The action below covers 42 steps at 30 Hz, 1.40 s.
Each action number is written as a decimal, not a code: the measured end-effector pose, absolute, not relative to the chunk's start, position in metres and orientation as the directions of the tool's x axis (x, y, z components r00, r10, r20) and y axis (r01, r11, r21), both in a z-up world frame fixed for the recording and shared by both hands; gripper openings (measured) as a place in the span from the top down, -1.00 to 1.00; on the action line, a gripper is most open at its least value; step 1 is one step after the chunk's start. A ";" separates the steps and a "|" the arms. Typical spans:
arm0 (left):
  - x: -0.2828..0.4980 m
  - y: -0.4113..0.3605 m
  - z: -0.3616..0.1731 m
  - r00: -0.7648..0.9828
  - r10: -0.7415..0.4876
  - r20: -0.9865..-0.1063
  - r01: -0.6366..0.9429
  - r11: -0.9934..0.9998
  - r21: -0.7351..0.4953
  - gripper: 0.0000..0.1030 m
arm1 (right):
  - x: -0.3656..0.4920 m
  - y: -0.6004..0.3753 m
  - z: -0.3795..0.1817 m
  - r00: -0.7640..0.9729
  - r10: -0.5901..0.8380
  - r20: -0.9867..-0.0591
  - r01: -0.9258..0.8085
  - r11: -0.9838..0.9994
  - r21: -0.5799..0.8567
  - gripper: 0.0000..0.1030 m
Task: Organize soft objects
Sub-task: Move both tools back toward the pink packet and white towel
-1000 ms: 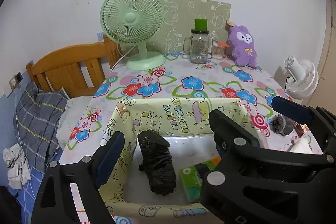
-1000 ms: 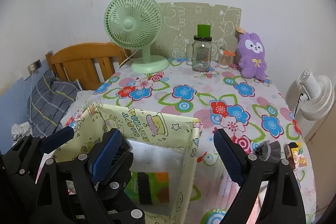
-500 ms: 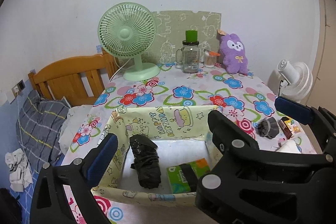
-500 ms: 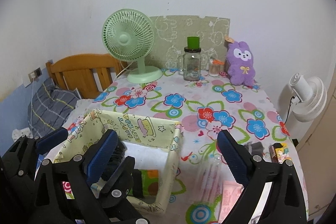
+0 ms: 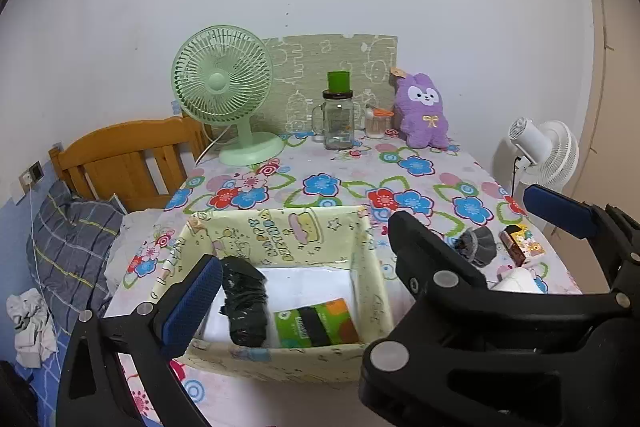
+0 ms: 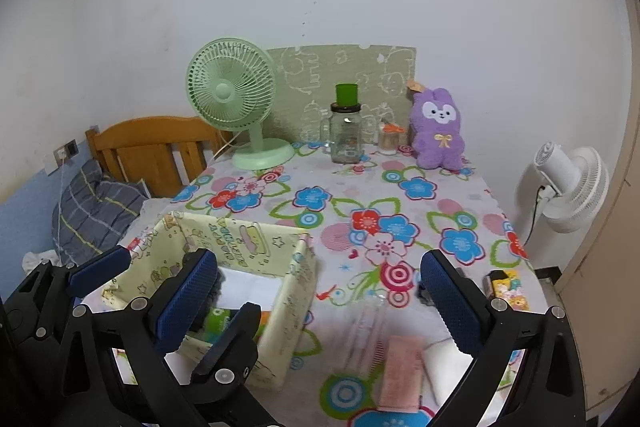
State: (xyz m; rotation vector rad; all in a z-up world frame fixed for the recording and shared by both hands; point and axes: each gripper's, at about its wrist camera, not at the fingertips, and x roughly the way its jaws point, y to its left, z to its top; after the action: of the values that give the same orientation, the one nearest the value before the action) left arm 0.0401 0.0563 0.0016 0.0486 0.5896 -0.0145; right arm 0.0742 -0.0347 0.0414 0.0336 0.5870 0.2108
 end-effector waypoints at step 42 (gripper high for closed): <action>0.021 -0.052 -0.063 0.806 -0.086 -0.586 0.118 0.993 0.017 -0.99 | 0.037 -0.142 -0.028 0.817 0.062 -0.573 -0.044 0.998 0.046 -1.00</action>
State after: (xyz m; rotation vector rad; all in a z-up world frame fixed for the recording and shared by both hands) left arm 0.0205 -0.0515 -0.0634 0.0530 0.6243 -0.1090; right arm 0.0372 -0.1420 -0.0276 0.0314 0.6121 0.0567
